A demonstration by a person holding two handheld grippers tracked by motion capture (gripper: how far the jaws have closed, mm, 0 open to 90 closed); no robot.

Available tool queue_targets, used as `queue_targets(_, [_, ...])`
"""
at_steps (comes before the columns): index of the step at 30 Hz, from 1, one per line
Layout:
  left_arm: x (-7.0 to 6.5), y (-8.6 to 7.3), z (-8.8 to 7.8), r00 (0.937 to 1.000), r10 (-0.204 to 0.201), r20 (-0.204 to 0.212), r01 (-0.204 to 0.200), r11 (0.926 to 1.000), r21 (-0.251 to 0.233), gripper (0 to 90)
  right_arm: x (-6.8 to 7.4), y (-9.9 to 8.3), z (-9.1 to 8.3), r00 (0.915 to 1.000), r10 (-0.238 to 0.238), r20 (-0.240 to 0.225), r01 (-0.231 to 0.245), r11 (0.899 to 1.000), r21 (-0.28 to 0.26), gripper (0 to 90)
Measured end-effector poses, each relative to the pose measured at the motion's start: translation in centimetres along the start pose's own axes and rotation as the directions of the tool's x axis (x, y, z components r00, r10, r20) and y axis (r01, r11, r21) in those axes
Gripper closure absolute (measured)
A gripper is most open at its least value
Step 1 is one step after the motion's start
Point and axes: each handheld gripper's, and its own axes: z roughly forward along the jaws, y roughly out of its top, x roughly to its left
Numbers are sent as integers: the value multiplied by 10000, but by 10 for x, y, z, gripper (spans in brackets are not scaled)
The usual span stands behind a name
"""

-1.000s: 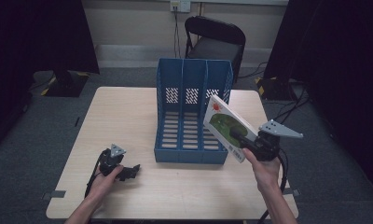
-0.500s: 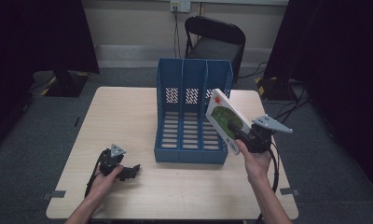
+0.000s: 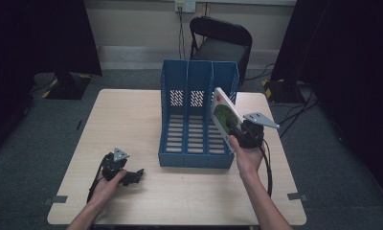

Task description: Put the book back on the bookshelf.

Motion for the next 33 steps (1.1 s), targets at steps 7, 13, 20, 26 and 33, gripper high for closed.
queue_targets(7, [0,0,0,10000,-2,-2,2,10000,-2,0,0,-5,23,9997,115,228,-121,9995,288,767])
queue_targets(13, [0,0,0,10000,-5,-3,5,10000,-6,0,-1,-15,38,9992,90,390,-117,9976,689,767])
queue_targets(20, [0,0,0,10000,0,-2,0,10000,-3,0,-1,-29,47,9989,12,476,-67,9934,1145,767])
queue_targets(26, [0,0,0,10000,0,-1,0,10000,-2,0,-3,-36,51,9989,-86,460,17,9892,1469,767])
queue_targets(33, [0,0,0,10000,-1,-1,1,10000,0,0,-4,-45,55,9994,-103,321,41,9824,1865,766])
